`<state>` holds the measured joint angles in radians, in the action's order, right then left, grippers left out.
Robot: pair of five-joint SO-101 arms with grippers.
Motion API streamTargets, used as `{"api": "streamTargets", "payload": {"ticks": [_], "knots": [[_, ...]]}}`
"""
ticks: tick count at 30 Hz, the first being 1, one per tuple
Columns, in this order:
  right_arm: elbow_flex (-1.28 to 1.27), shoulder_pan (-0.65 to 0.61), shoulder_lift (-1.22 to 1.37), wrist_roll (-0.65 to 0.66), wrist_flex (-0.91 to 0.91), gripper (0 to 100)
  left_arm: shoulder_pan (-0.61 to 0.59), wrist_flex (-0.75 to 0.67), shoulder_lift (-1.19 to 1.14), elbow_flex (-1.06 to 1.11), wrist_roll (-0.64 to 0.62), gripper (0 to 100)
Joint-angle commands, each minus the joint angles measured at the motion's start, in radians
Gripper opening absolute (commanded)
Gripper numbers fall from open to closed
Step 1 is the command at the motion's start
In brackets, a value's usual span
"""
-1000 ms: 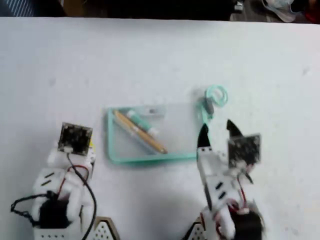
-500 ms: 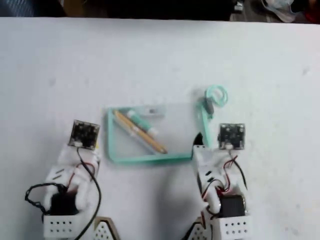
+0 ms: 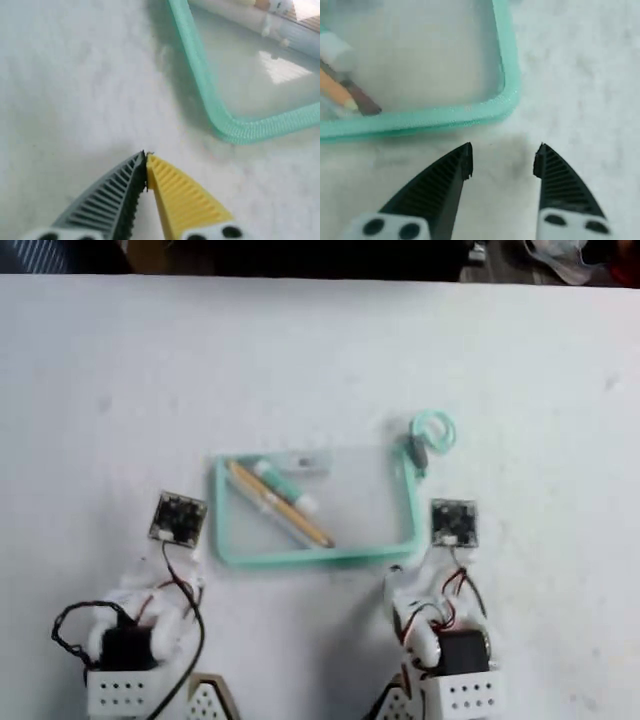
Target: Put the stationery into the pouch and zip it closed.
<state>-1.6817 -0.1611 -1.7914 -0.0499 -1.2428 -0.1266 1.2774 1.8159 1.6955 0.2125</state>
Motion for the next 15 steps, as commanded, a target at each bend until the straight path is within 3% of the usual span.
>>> {"api": "streamTargets", "payload": {"ticks": [1, 15], "knots": [[-0.009, -0.010, -0.004, 0.144, -0.022, 19.1, -0.007, 0.008, 0.013, -0.003, 0.000, 2], [-0.009, -0.015, -0.004, 0.161, -0.022, 19.0, -0.013, 0.008, 0.012, -0.003, 0.002, 2]]}}
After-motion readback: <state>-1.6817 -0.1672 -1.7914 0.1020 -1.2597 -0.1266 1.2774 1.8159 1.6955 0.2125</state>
